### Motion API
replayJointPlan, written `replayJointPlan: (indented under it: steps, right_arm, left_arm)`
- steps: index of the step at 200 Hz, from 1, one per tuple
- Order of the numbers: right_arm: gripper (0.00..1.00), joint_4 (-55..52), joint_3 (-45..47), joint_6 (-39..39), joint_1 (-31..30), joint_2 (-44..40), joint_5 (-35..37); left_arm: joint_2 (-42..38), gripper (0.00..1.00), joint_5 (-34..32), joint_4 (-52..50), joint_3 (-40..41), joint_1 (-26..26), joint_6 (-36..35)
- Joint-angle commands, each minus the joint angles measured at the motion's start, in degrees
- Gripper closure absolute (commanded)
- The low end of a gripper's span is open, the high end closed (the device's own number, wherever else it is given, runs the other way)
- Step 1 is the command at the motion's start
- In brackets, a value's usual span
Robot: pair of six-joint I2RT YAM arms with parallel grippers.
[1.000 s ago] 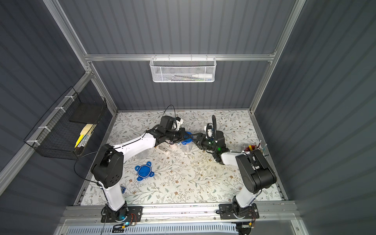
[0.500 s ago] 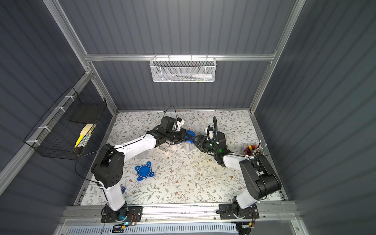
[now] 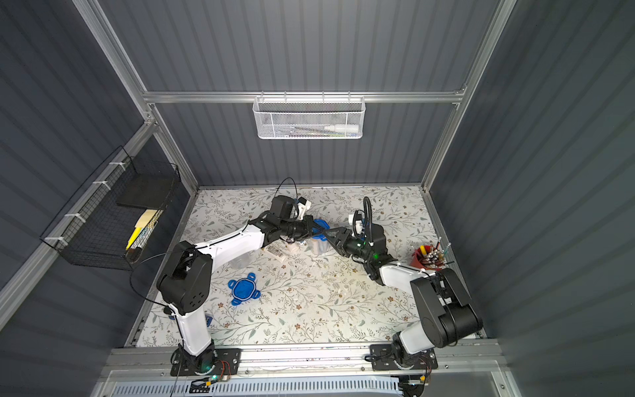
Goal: Take out toiletry kits
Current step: Unfasten the latch on the container.
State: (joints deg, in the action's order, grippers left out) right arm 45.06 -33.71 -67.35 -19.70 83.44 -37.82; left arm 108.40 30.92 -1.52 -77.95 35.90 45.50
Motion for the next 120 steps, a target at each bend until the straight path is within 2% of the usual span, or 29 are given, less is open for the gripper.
replayJointPlan:
  steps: [1,33,57,61,80,96,120]
  right_arm:
    - [0.46,3.09,-1.34,0.67,-0.10,-5.21,-0.01]
    - [0.46,-17.23,-7.08,11.83,0.51,-12.73,3.89]
    - [0.48,-28.12,-13.83,19.48,1.21,-12.16,7.12]
    - [0.49,-29.84,-15.48,20.15,1.47,-11.38,7.22]
    - [0.59,-34.64,-22.08,22.71,2.28,-6.42,6.97]
    - [0.72,-35.00,-26.00,24.54,2.30,-1.77,7.23]
    - [0.88,-36.99,-32.24,27.53,2.26,5.12,6.92]
  left_arm:
    - [6.79,1.00,-6.78,-18.07,5.35,-0.47,-0.64]
    - [5.92,1.00,-6.75,-19.45,3.23,-0.39,-1.39]
    - [5.18,1.00,-7.11,-23.51,-2.28,-0.39,-3.49]
    - [5.09,1.00,-7.10,-24.23,-5.22,-0.39,-3.97]
    - [4.72,1.00,-7.23,-28.32,-12.63,-0.13,-6.12]
    - [4.04,1.00,-8.06,-31.46,-18.56,0.13,-7.78]
    - [1.70,1.00,-9.35,-35.26,-23.82,0.98,-9.96]
